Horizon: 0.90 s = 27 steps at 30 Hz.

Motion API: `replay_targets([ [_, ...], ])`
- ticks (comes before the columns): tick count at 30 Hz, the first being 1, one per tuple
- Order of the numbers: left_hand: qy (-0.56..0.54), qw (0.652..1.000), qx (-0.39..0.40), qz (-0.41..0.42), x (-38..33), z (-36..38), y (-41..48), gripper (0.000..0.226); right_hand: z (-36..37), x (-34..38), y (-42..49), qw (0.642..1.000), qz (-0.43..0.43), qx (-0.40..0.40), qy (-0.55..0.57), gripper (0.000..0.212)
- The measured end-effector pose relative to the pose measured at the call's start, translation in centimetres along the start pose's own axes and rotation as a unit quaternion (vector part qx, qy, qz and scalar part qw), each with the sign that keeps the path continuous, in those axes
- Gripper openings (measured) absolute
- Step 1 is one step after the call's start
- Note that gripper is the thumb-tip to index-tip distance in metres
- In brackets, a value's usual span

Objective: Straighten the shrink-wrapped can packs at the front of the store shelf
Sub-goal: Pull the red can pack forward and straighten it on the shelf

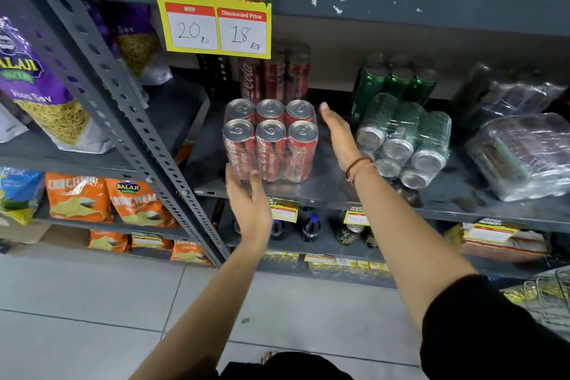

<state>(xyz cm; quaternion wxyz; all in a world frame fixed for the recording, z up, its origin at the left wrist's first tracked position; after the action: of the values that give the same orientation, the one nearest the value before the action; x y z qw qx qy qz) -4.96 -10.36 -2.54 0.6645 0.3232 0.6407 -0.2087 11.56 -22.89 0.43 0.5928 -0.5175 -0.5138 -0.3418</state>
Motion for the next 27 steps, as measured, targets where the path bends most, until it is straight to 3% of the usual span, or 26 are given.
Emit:
replay_targets([
  [3, -0.029, 0.999, 0.042, -0.005, -0.8, 2.2, -1.3, 0.063, 1.6, 1.1, 0.8, 0.997, 0.014, 0.062, -0.044, 0.056],
  [6, -0.031, 0.996, 0.078, -0.041, -1.2, 4.0, -1.1, 0.068, 2.0, 0.6, 1.0, 0.997, 0.022, 0.068, -0.037, 0.055],
  [11, -0.064, 0.994, 0.053, -0.074, -0.7, 4.6, 0.4, 0.067, 2.0, -1.1, -0.1, 1.0, -0.007, 0.012, -0.004, 0.049],
  [15, -0.155, 0.983, 0.051, -0.083, -0.3, 4.1, 3.2, 0.067, 2.4, -3.6, -2.5, 0.996, -0.052, -0.061, 0.029, 0.023],
  [20, -0.201, 0.952, 0.162, -0.162, -0.1, 4.2, 7.5, 0.075, 4.7, -6.7, -6.0, 0.98, -0.1, -0.16, 0.06, 0.052],
  [23, -0.171, 0.952, 0.202, -0.155, -0.2, 4.1, 9.1, 0.051, 6.8, -7.7, -7.8, 0.975, -0.121, -0.175, 0.066, 0.054],
  [27, -0.169, 0.944, 0.237, -0.157, -0.5, 4.0, 10.1, 0.051, 6.9, -8.2, -8.5, 0.97, -0.14, -0.186, 0.07, 0.044],
])
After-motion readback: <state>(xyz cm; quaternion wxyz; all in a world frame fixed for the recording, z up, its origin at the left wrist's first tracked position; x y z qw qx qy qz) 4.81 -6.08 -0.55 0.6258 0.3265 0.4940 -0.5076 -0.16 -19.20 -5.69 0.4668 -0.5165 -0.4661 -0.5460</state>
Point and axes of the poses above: each hand's wrist, its own y-axis towards the middle knuckle, its own z-axis out of the palm, x = y × z, the point moved 2 cm from there along y, towards the middle knuckle, and after that the axes turned 10 degrees about z, right-handed, at the moved point
